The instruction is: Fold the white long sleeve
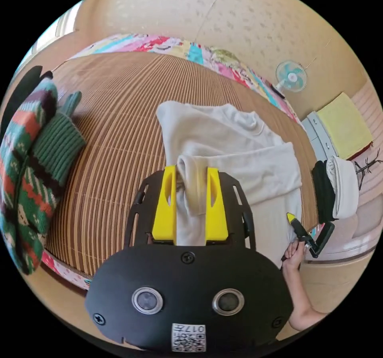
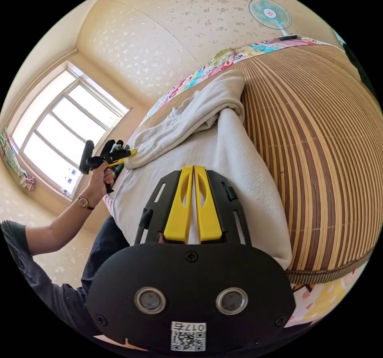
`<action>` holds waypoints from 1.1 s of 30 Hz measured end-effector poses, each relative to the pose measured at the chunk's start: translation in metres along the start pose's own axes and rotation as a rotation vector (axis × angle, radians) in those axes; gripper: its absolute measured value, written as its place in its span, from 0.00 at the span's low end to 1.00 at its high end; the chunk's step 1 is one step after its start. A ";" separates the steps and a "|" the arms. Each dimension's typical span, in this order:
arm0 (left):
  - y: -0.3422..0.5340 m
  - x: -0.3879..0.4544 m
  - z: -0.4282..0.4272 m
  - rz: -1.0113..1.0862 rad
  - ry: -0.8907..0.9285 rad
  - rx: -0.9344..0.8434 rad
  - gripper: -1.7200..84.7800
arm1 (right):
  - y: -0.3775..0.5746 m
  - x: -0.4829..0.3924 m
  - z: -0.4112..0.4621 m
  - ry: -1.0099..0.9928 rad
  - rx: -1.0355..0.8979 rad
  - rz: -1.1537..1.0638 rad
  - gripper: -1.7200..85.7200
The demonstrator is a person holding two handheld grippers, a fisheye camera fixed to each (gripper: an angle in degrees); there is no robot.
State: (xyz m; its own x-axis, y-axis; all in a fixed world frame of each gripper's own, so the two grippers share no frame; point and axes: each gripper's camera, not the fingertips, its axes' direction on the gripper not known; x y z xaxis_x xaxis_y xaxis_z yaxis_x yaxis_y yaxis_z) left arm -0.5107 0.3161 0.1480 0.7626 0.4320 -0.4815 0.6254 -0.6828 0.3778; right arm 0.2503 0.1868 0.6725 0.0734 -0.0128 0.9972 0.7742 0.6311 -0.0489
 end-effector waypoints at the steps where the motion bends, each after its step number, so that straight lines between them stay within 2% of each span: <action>1: -0.002 0.015 -0.021 0.060 0.019 0.087 0.10 | 0.002 0.000 0.002 -0.002 0.001 -0.001 0.02; 3: -0.007 0.039 -0.055 0.177 0.088 0.219 0.08 | 0.004 -0.001 0.005 0.002 0.004 -0.007 0.02; 5: -0.021 0.047 -0.077 0.190 0.129 0.273 0.08 | 0.007 -0.005 0.010 0.025 0.007 -0.019 0.03; 9: -0.067 0.001 -0.037 -0.047 0.107 0.100 0.11 | 0.010 -0.009 0.018 0.050 0.008 -0.030 0.03; 11: -0.056 -0.022 -0.011 -0.161 0.118 0.008 0.15 | 0.011 -0.008 0.021 0.043 0.008 -0.027 0.02; 13: -0.008 -0.026 -0.011 -0.161 0.225 0.077 0.17 | 0.011 -0.009 0.024 0.046 0.008 -0.029 0.02; 15: 0.039 -0.010 -0.016 -0.124 0.227 0.130 0.16 | 0.012 -0.010 0.027 0.050 0.009 -0.031 0.03; 20: 0.146 0.076 -0.006 0.129 0.103 0.105 0.13 | 0.012 -0.014 0.036 0.065 0.005 -0.031 0.03; 22: 0.163 0.113 0.022 0.238 -0.112 0.049 0.09 | 0.009 -0.015 0.040 0.070 -0.008 -0.016 0.03; 25: 0.143 0.146 0.046 0.404 -0.233 -0.036 0.07 | -0.003 -0.031 0.053 0.171 -0.074 0.002 0.02; 27: 0.116 0.162 0.062 0.472 -0.251 -0.132 0.06 | -0.016 -0.048 0.064 0.273 -0.147 0.010 0.02; 31: 0.034 0.178 0.099 0.448 -0.188 -0.333 0.03 | -0.056 -0.090 0.111 0.542 -0.350 -0.110 0.02; 33: 0.005 0.182 0.114 0.433 -0.172 -0.363 0.03 | -0.072 -0.097 0.131 0.623 -0.387 -0.158 0.02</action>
State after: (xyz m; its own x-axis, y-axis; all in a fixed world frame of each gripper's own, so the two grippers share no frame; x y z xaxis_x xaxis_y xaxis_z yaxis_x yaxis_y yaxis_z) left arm -0.3872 0.3237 -0.0281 0.9422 0.0364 -0.3330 0.3029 -0.5170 0.8006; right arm 0.1053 0.2445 0.5863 0.1965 -0.5898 0.7833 0.9623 0.2691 -0.0388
